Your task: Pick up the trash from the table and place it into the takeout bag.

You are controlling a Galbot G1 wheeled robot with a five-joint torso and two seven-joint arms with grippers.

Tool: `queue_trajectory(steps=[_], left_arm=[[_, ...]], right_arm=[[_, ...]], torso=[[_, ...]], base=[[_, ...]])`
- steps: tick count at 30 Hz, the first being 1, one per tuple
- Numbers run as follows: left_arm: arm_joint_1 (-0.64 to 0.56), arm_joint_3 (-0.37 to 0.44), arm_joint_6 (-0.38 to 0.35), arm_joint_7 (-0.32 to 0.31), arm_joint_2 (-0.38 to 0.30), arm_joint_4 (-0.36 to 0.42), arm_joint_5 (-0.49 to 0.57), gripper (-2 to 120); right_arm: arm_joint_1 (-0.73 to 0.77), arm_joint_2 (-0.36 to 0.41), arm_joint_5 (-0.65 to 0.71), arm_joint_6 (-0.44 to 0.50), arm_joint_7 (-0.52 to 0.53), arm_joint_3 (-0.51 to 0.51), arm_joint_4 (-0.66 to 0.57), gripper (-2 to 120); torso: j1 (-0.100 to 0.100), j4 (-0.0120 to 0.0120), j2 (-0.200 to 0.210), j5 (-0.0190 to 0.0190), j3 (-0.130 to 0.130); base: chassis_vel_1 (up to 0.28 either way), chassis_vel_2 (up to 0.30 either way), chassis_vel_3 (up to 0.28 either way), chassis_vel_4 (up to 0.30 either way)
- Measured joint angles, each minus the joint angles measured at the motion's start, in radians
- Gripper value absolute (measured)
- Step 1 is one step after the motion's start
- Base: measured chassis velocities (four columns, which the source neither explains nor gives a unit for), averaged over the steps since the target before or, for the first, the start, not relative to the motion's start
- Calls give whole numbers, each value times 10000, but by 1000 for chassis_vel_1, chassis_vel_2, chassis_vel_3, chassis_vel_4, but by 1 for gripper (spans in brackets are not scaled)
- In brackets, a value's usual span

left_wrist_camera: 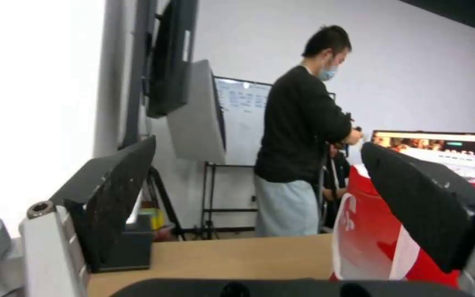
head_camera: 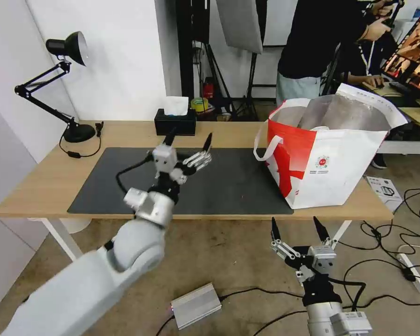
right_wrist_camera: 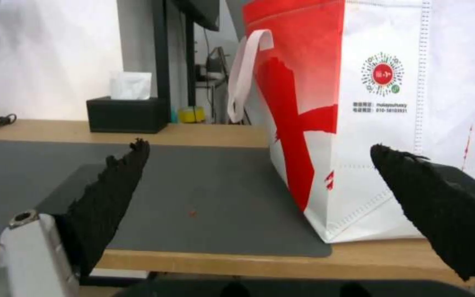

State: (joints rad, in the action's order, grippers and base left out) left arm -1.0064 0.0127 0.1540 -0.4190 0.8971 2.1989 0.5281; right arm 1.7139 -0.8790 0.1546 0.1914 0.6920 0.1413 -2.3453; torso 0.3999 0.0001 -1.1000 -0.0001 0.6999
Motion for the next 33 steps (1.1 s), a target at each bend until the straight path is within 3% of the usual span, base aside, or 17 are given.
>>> queue_trajectory(steps=[7, 11, 25, 33], left_arm=[[-2191, 1310, 508, 286, 499, 489, -1253, 100], [-3551, 1921, 989, 398, 1140, 650, -2030, 100], [-5980, 2924, 2432, 361, 3189, 395, -4824, 100], [-7059, 3298, 3027, 193, 3912, 319, -5436, 100]], right_arm=[[0, 0, 0, 0, 0, 0, 0, 100], [0, 0, 0, 0, 0, 0, 0, 100], [0, 0, 0, 0, 0, 0, 0, 100], [0, 1, 0, 0, 0, 0, 0, 100]], torso=[[0, -2, 0, 0, 0], [0, 0, -1, 1, 0], [0, -1, -1, 2, 0], [0, -1, -1, 3, 0]], base=[[0, 0, 0, 0], [0, 0, 0, 0], [0, 0, 0, 0], [0, 0, 0, 0]])
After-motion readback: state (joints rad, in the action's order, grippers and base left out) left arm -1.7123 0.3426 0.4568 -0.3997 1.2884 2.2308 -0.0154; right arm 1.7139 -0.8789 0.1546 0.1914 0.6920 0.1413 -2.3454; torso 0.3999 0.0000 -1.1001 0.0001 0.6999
